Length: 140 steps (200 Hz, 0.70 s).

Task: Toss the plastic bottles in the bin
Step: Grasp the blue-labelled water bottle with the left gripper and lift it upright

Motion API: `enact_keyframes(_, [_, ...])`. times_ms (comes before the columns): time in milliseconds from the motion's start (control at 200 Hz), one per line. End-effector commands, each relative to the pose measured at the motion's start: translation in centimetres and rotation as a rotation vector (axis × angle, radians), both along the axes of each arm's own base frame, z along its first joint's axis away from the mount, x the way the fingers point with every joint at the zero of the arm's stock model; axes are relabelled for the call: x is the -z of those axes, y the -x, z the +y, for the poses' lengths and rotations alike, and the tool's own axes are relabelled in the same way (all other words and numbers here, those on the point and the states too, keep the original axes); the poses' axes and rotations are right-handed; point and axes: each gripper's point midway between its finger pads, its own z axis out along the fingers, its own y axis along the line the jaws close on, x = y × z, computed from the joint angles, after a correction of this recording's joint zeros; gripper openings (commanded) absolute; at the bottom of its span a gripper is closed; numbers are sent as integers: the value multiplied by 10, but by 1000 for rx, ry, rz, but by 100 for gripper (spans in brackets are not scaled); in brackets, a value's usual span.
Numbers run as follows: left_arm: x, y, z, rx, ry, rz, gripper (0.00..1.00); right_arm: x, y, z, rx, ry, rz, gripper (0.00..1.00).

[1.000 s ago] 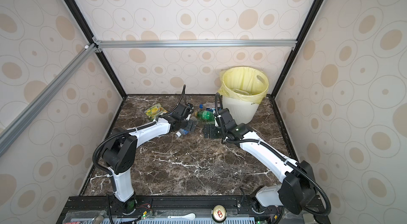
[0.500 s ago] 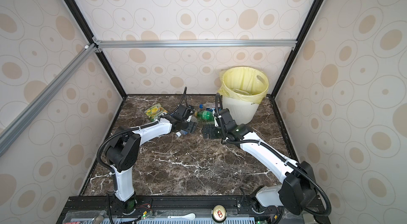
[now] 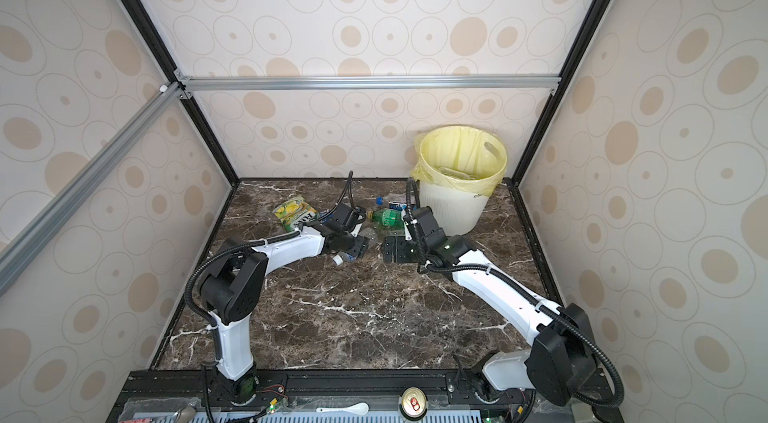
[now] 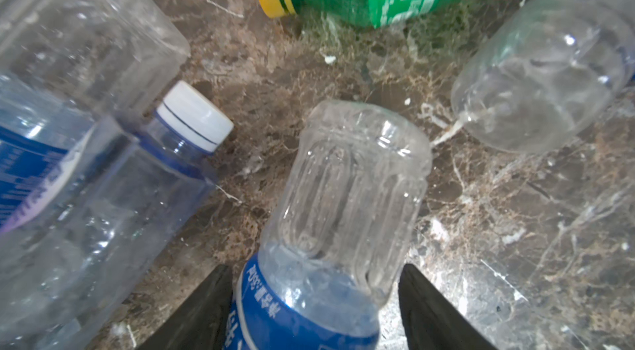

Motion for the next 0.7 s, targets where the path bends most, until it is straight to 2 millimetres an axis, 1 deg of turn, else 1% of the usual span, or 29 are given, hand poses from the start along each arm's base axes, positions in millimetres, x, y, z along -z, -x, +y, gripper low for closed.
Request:
enact_keyframes(0, [9, 9, 2, 9, 15, 42, 73, 1, 5, -2, 11, -10, 4, 100])
enact_keyframes(145, [11, 22, 6, 7, 29, 53, 75, 5, 7, -4, 20, -10, 10, 100])
enact_keyframes(250, [17, 30, 11, -5, 26, 73, 76, 6, 6, -3, 24, -11, 13, 100])
enact_keyframes(360, [21, 40, 10, 9, 37, 96, 78, 8, 6, -3, 26, -13, 19, 100])
enact_keyframes(495, [18, 44, 10, 11, 39, 85, 72, 9, 6, -1, 30, -24, 29, 100])
enact_keyframes(555, [16, 45, 10, 13, 51, 83, 66, 9, 6, -1, 33, -29, 30, 100])
enact_keyframes(695, [8, 48, 3, 26, 93, 84, 62, 10, 8, -1, 46, -45, 41, 100])
